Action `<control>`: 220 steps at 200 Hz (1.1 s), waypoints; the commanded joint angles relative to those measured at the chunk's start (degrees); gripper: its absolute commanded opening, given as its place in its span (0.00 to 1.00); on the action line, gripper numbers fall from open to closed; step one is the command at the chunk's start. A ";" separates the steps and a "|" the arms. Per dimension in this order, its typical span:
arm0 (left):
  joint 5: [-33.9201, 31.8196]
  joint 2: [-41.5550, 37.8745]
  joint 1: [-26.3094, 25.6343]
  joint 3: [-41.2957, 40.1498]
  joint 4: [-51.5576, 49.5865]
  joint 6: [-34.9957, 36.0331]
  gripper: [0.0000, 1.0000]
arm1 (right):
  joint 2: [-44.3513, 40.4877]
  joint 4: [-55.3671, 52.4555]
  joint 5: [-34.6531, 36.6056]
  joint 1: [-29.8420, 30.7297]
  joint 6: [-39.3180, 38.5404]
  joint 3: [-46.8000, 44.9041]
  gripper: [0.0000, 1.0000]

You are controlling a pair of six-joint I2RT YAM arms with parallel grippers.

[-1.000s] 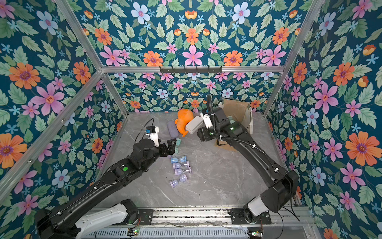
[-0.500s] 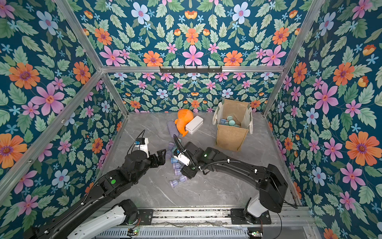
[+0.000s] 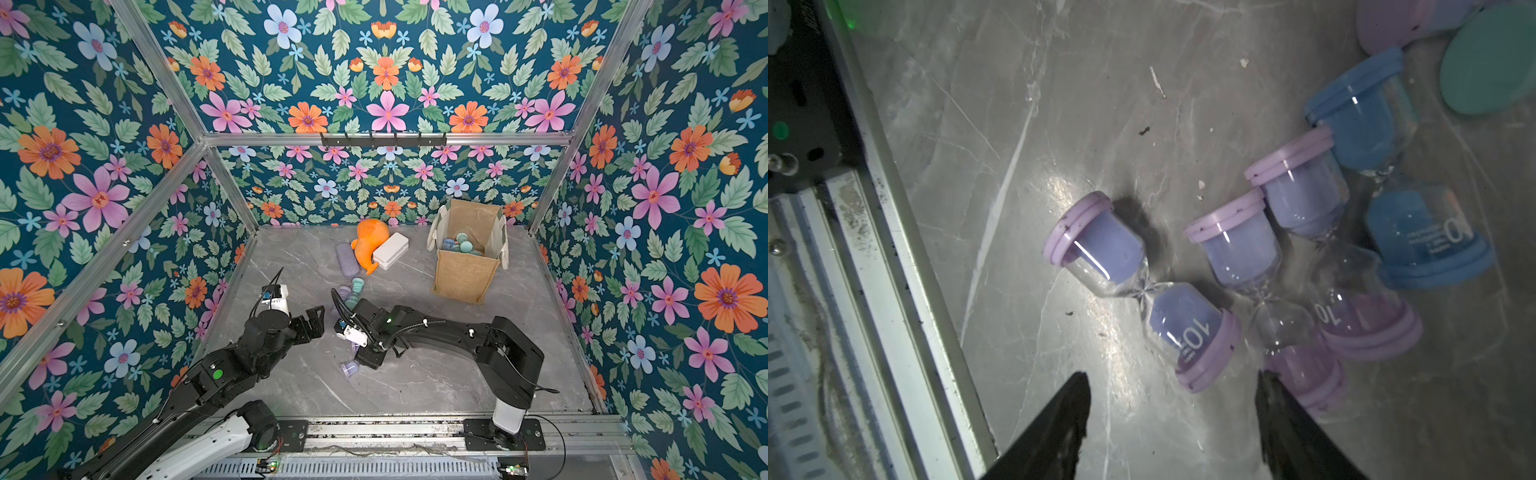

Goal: Put the hourglass into the canvas bag
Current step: Pick up the hourglass from the center of the board.

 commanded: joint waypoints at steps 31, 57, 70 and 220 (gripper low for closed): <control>-1.60 0.00 0.00 0.17 -1.03 0.02 1.00 | 3.50 1.76 -0.71 0.33 -3.75 0.48 0.64; -2.05 -0.06 -0.01 -0.08 -1.15 -0.27 1.00 | 4.82 1.89 -0.16 0.35 -4.25 0.00 0.63; -2.24 -0.11 0.02 -0.18 -1.05 -0.31 1.00 | 5.32 2.02 -0.33 0.35 -4.26 -0.38 0.63; -1.61 0.76 -0.01 -0.40 0.46 -0.02 1.00 | 6.43 4.78 -1.25 0.83 -1.29 -5.25 0.61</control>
